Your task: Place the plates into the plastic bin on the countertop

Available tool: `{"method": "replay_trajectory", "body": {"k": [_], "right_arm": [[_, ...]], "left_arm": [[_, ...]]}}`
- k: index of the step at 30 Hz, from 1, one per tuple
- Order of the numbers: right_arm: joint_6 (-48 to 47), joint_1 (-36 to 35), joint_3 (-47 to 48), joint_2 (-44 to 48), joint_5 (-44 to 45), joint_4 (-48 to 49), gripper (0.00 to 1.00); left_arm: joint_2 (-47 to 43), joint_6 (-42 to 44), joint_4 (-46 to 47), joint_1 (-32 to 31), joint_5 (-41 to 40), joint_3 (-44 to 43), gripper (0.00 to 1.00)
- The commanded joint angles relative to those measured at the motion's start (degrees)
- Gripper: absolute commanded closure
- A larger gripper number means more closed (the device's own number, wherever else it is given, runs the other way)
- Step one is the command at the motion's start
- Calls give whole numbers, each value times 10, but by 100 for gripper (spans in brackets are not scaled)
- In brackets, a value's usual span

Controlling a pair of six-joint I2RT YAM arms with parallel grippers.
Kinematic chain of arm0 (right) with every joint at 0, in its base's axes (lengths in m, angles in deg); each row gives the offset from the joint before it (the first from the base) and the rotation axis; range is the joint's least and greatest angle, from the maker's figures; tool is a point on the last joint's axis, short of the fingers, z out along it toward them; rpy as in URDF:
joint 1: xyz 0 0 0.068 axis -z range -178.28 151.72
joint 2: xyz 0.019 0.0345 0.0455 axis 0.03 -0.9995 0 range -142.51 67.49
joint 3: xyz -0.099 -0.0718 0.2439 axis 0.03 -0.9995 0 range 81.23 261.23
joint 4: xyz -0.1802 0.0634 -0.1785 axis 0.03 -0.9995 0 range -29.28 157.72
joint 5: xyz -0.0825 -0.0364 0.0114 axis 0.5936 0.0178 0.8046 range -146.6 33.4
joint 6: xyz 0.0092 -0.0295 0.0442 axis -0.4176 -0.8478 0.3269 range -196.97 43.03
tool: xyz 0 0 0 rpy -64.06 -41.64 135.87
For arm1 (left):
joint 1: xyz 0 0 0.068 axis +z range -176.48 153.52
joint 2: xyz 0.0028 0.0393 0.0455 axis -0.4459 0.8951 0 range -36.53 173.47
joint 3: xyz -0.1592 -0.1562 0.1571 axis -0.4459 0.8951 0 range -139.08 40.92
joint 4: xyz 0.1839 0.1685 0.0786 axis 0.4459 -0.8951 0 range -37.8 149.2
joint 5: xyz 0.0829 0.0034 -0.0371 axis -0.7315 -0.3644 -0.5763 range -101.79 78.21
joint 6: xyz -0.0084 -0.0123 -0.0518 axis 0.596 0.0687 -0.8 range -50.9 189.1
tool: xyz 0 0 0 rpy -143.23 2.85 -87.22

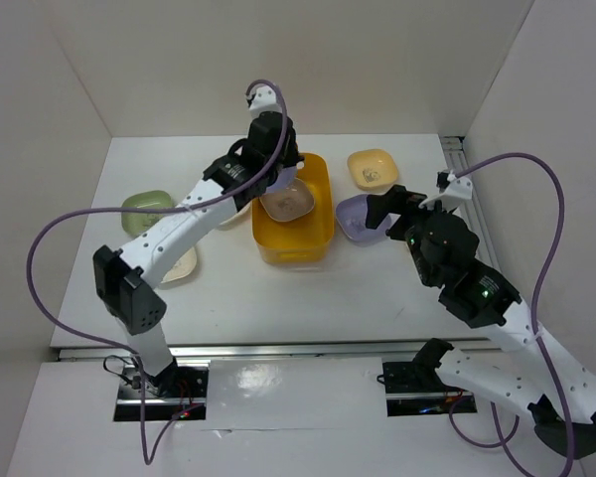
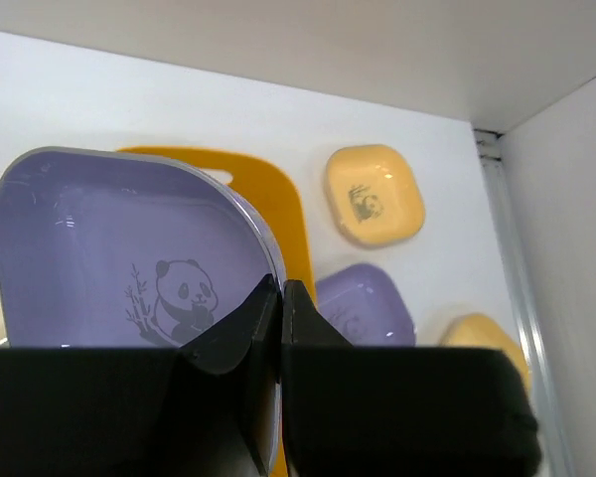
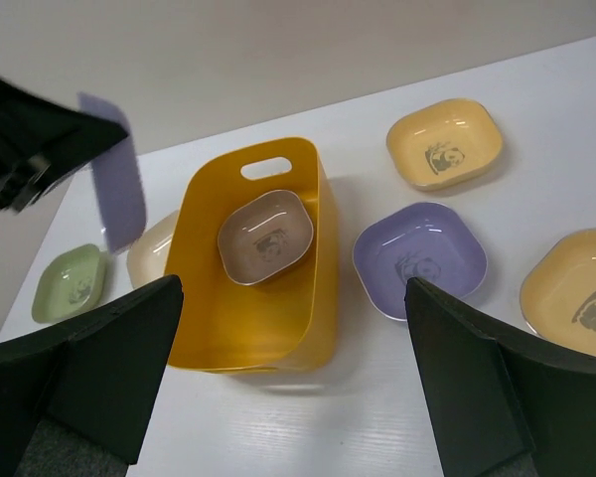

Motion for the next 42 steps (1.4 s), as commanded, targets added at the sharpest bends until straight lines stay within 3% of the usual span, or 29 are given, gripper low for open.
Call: {"method": "replay_trajectory", "body": {"k": [1, 6, 12, 21, 29, 32, 33, 37, 39, 42], "right_arm": [[-8, -2, 20, 1, 2, -3, 0], [-13, -2, 8, -4, -5, 15, 0], [-25, 3, -11, -28, -10, 27, 0], [-30, 3, -47, -44, -42, 51, 0], [-30, 3, -47, -62, -47, 62, 0], [-30, 8, -47, -67, -35, 62, 0], [-30, 8, -53, -72, -29, 62, 0], [-30, 27, -59, -95, -35, 67, 0], [-24, 71, -73, -120, -55, 77, 0], [7, 204, -114, -171, -192, 139, 0]], "left_arm": [[43, -21, 95, 19, 67, -68, 100], [130, -95, 69, 54, 91, -155, 100], [169, -181, 57, 54, 7, -131, 100], [226, -234, 63, 75, 9, -104, 100], [251, -215, 86, 85, 30, -82, 100], [258, -204, 86, 91, 45, -95, 84], [264, -204, 86, 91, 52, -95, 65], [254, -187, 94, 91, 60, -88, 26], [239, -178, 101, 86, 65, -79, 19], [188, -171, 119, 64, 65, -42, 13]]}}
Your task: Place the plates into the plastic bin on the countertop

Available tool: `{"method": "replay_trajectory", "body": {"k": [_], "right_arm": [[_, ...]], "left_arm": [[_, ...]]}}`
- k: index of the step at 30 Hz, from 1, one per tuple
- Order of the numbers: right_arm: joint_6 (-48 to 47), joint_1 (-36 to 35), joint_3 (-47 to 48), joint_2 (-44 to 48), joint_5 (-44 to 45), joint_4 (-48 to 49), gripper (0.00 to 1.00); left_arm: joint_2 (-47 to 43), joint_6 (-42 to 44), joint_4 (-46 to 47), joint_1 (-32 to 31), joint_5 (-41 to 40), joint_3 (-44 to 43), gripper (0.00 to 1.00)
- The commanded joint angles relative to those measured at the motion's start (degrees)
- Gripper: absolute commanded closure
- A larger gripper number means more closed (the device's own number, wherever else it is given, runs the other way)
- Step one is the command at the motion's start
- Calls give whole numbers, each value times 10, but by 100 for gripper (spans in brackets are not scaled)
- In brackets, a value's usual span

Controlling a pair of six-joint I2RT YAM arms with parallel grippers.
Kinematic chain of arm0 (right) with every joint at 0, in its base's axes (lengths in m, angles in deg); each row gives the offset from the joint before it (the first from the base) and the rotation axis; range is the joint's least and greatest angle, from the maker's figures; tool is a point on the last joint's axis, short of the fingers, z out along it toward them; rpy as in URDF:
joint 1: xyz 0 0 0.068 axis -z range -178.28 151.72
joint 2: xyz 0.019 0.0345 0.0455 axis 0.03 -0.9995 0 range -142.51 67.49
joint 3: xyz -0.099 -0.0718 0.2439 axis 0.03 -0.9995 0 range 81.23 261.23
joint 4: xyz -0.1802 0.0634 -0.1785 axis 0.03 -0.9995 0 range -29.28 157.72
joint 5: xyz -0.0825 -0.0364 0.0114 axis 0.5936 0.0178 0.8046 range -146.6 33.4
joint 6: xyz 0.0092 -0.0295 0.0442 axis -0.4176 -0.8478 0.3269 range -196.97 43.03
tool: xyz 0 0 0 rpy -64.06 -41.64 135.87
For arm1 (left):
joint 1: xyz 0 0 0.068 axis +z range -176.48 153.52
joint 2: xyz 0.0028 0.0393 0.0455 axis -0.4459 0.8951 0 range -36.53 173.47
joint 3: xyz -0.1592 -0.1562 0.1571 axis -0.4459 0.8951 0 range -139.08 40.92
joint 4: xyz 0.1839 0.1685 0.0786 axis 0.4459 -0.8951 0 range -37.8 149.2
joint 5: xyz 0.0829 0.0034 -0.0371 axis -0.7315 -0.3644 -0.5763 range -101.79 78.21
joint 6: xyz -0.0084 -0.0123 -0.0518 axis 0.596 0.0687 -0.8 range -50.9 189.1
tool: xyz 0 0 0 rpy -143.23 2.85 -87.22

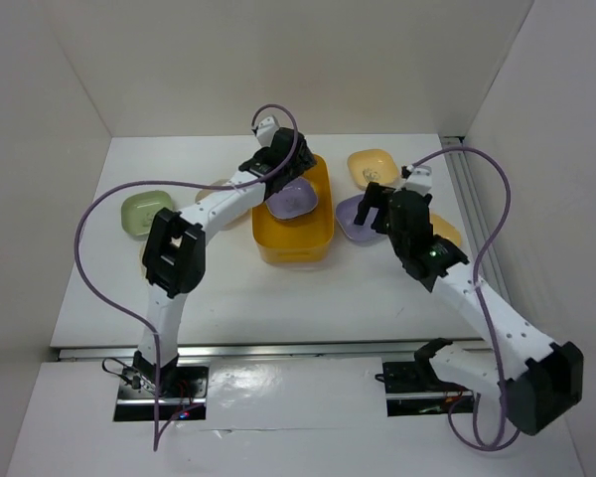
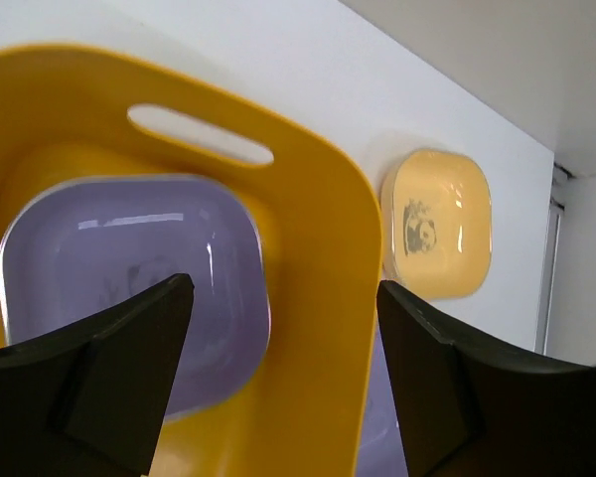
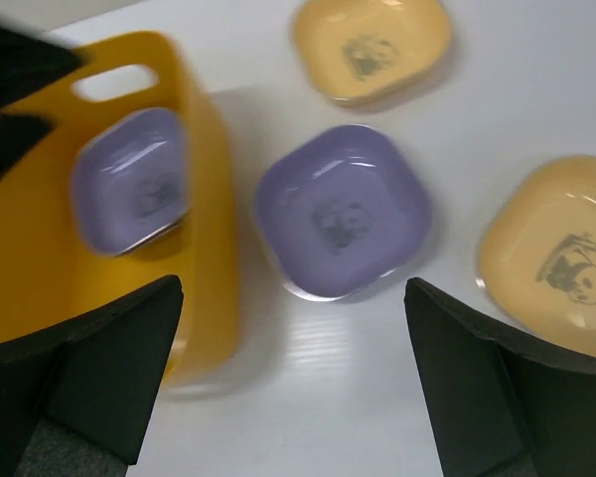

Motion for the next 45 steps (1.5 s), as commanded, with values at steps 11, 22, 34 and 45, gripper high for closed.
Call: {"method": "replay_trajectory", "body": {"k": [11, 22, 34, 45], "right_arm": [[-44, 178, 99, -319, -156, 97, 1], [-124, 240, 156, -403, -181, 91, 1], [-123, 257, 186, -507, -224, 100, 26], [-106, 257, 191, -527, -178, 67, 88]], "left_arm": [[-342, 44, -34, -154, -99, 286, 0], [-531, 0, -90, -226, -137, 492, 0], [-597, -23, -142, -242, -159, 543, 0], [-660, -23, -178, -242, -197, 560, 0]]}}
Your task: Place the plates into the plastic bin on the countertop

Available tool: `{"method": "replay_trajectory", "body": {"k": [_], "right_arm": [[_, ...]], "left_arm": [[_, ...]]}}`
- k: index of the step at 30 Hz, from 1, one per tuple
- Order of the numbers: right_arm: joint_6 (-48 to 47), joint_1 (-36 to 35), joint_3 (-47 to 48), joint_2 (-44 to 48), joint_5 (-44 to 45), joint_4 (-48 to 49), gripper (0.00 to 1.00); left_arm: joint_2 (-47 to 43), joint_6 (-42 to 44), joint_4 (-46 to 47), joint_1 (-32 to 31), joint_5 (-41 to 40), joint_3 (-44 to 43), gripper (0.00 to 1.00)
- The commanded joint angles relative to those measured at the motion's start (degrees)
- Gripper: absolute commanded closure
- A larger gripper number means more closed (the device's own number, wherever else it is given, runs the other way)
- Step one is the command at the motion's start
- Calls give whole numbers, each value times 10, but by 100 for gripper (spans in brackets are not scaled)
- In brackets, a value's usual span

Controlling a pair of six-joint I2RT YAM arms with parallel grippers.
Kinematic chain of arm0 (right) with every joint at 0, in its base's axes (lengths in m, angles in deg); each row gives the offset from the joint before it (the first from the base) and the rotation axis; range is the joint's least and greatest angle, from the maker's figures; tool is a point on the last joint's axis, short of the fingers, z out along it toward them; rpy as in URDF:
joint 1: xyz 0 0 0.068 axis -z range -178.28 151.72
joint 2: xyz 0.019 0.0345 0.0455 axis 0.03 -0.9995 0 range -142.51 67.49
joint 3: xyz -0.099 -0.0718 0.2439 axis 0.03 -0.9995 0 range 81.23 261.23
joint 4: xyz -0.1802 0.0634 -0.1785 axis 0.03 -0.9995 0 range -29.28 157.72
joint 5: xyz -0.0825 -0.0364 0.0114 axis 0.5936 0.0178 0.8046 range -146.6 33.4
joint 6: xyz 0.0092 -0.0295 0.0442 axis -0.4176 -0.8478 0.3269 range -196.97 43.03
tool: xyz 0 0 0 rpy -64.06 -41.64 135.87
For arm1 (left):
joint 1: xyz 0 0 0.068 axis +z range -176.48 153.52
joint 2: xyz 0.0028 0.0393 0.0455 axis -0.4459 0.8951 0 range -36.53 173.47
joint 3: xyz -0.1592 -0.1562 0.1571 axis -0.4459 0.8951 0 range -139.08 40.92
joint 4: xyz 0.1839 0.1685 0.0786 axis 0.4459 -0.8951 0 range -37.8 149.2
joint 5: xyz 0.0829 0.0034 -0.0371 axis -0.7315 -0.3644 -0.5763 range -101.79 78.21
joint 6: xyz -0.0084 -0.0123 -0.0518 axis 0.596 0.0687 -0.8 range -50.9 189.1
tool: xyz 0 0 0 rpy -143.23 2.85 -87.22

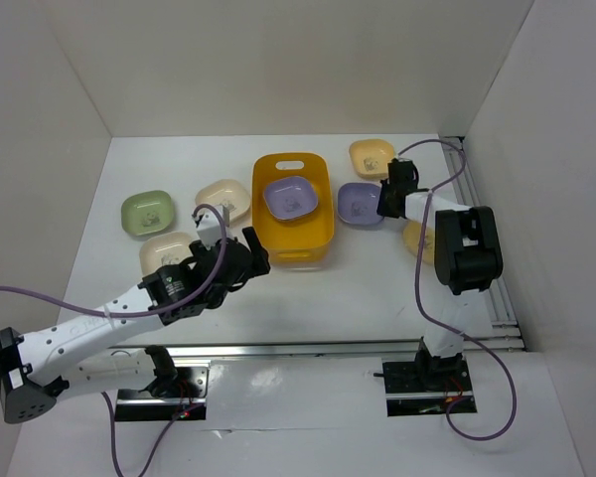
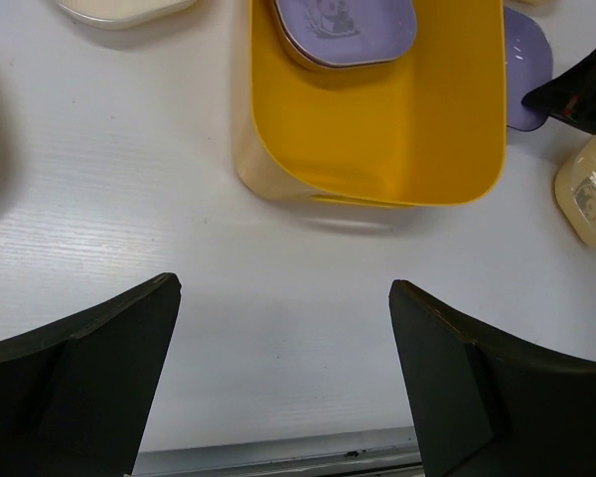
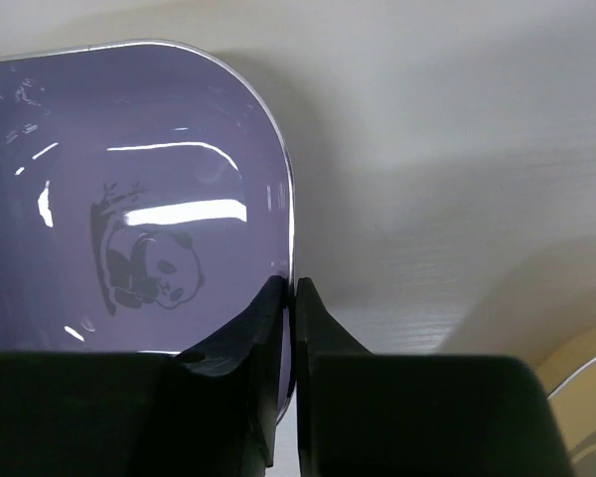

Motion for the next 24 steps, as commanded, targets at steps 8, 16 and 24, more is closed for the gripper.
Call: {"method": "replay_trajectory", "body": {"k": [8, 16, 24], "right_arm": [[-1, -15, 39, 44, 68, -80, 100], [34, -75, 96, 181, 196, -149, 100], [48, -160, 190, 207, 278, -147, 100]], "left_arm": [[-15, -23, -33, -3, -44, 4, 0], [-15, -35, -56, -3, -50, 4, 0], [-15, -46, -76, -3, -57, -2, 0]]}}
